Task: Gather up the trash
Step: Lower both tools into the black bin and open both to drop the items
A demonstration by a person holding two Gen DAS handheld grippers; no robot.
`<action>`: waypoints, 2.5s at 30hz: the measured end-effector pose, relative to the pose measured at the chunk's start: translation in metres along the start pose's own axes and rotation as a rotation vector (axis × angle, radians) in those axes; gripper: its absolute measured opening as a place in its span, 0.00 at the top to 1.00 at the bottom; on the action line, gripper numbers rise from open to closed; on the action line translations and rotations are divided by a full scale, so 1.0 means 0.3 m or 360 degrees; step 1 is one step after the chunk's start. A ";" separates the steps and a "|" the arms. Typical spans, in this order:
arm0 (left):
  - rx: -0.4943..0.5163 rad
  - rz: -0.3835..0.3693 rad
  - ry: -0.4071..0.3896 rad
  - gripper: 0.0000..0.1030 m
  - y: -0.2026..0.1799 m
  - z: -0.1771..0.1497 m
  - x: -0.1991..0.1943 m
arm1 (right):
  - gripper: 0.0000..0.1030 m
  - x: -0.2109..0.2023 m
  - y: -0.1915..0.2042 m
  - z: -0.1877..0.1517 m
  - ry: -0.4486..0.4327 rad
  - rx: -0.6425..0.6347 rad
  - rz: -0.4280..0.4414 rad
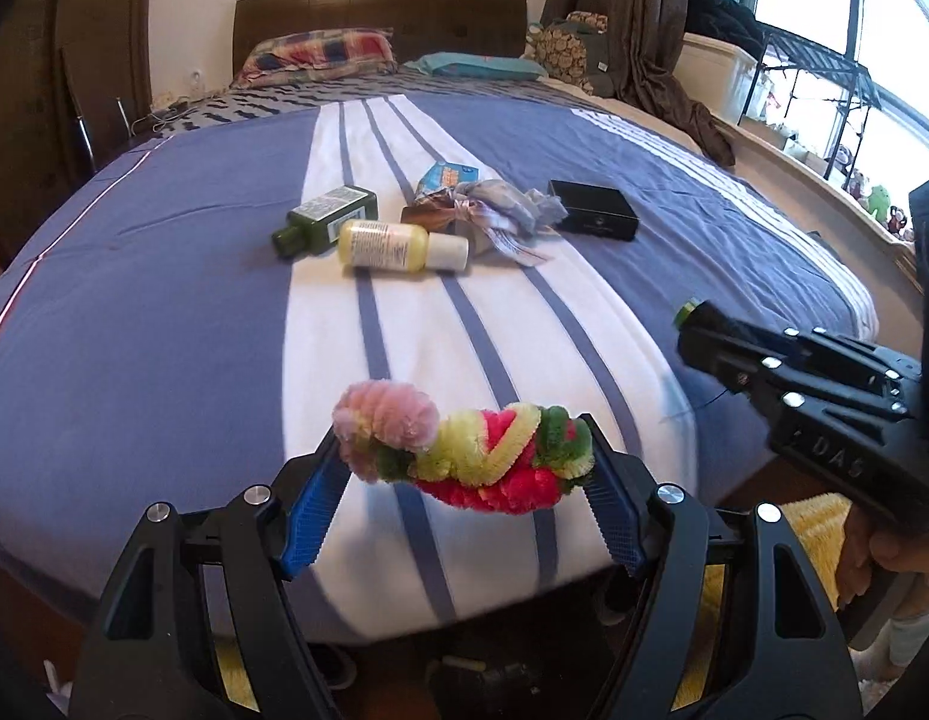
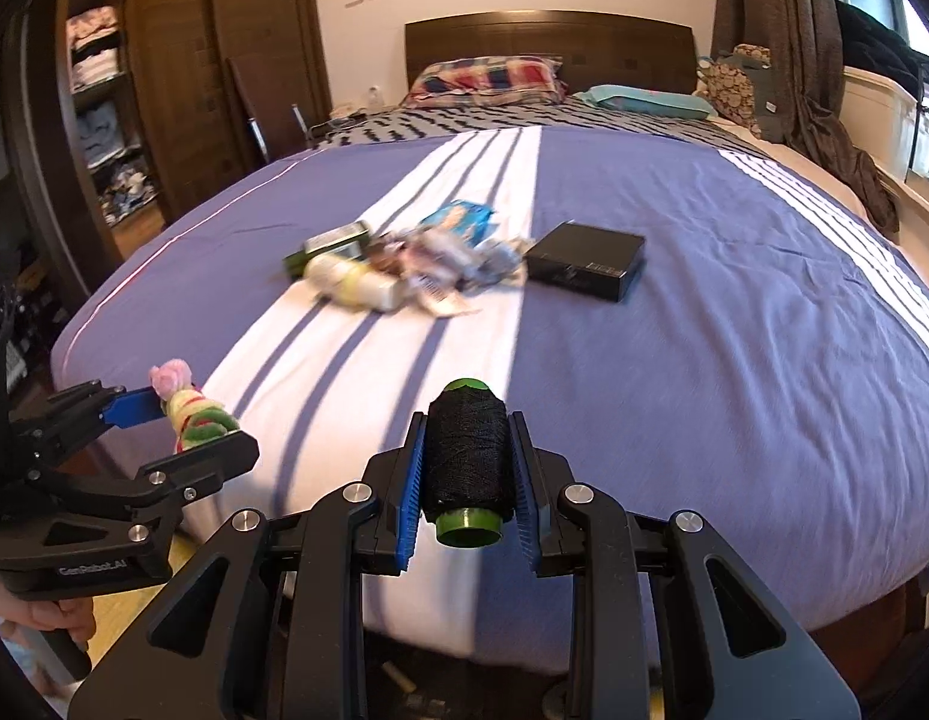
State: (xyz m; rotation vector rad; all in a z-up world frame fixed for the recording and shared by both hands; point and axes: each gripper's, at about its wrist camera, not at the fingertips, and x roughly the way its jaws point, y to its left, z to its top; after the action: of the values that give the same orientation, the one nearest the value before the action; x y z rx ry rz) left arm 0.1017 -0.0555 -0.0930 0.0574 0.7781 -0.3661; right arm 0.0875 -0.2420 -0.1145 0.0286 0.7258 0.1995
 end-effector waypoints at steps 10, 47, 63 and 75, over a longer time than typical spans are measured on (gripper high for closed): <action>-0.0047 -0.0008 0.0037 0.32 -0.006 -0.193 -0.114 | 0.74 -0.076 0.083 -0.170 0.0077 -0.0005 0.0053; -0.0117 -0.0074 0.0828 0.32 -0.020 -0.641 0.257 | 0.74 0.239 0.072 -0.568 0.0791 0.0131 0.0103; -0.0092 -0.0049 0.0823 0.16 -0.028 -0.649 0.251 | 0.40 0.221 0.063 -0.542 0.0744 0.0145 0.0061; -0.0107 0.0067 0.0581 0.10 0.025 -0.537 0.129 | 0.10 0.129 0.018 -0.472 0.0583 0.0228 0.0028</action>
State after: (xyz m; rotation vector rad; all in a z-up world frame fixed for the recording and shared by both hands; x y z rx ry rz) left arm 0.0206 -0.0306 -0.2356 0.0785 1.1479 -0.2922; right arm 0.0209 -0.2355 -0.2453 0.1379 1.1043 0.1706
